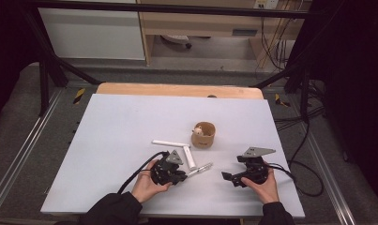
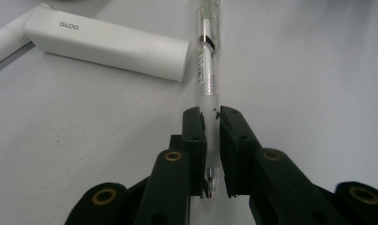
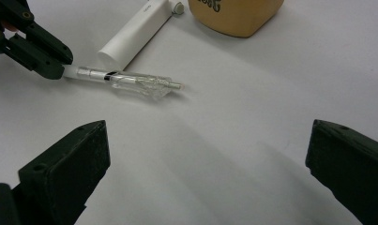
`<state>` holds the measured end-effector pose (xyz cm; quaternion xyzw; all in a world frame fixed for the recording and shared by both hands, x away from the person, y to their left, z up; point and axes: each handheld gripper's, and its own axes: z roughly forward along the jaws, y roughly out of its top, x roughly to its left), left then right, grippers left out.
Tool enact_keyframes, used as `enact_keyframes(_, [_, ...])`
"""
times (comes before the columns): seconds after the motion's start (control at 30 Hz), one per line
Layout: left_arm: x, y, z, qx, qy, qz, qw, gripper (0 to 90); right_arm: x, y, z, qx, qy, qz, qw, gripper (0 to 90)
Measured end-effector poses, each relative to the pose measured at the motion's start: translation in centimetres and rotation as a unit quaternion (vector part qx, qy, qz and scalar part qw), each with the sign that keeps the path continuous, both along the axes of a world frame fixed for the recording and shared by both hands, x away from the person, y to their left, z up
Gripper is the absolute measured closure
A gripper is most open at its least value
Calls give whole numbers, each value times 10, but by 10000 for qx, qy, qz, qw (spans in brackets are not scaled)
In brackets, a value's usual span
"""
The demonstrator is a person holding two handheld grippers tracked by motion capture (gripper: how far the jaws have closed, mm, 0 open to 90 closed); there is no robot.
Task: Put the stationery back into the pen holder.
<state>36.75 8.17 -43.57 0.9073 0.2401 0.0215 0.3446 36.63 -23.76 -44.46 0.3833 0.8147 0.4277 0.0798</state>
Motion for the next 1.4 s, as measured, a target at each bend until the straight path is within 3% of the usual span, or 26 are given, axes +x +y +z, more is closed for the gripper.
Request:
enact_keyframes(0.23, [0, 6, 7, -123, 65, 95, 9999, 805, 0, 0, 0, -7, -12, 25, 10000, 8])
enact_keyframes(0.7, [-3, 16, 21, -184, 72, -13, 9998, 805, -2, 6, 5, 27, -157, 93, 9998, 7])
enact_keyframes(1.07, [2, 28, 32, -221, 63, 61, 9997, 805, -4, 27, 15, -313, -332, 286, 9985, 8])
enact_keyframes(1.23, [5, 35, 37, -213, 56, 119, 9997, 805, -5, 39, 21, -546, -489, 443, 9963, 11])
enact_keyframes(1.4, [6, 41, 44, -129, -3, 89, 9999, 805, -8, 56, 30, -822, -716, 660, 9919, 16])
